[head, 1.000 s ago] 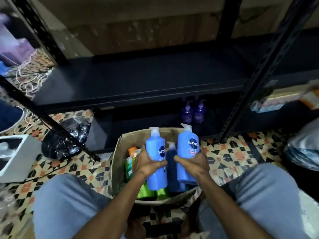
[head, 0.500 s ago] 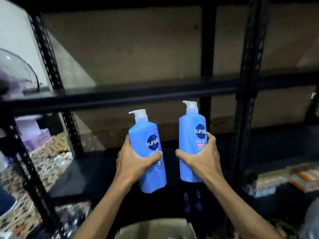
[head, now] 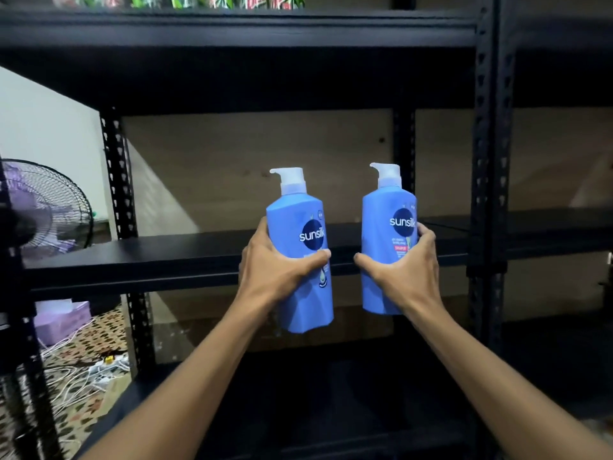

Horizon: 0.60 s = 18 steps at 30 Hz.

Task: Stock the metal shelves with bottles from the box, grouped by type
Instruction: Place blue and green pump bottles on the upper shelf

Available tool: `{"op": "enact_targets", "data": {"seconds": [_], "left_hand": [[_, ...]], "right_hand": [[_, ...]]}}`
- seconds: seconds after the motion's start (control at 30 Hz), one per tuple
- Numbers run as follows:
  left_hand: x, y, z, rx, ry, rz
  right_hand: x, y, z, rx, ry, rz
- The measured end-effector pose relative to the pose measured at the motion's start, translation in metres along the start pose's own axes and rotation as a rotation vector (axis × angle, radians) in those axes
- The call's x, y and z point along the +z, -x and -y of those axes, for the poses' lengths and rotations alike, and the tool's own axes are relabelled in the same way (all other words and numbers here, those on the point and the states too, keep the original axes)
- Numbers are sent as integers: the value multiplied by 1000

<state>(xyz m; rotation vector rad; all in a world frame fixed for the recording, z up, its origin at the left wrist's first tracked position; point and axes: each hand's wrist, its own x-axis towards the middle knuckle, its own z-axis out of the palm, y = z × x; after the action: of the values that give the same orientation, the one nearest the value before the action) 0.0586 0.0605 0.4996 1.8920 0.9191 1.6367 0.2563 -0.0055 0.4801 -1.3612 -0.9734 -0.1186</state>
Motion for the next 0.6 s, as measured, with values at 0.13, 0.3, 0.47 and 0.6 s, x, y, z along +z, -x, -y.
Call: {"op": "enact_targets", "data": {"seconds": [0.13,0.3,0.47,0.6], "left_hand": [[8,-35,-9,10,-4,-31],[22,-84,-14,27,45,-77],[34,-123,-16,-5,116,-98],[43,-139,-13,-38,154,-88]], "right_hand": [[14,-35,6,-36,-16,-59],[33,-84,10,-64,-15,-73],[49,-123,8,-14,-32,-92],[52,-139,5,-97,-11,-104]]}}
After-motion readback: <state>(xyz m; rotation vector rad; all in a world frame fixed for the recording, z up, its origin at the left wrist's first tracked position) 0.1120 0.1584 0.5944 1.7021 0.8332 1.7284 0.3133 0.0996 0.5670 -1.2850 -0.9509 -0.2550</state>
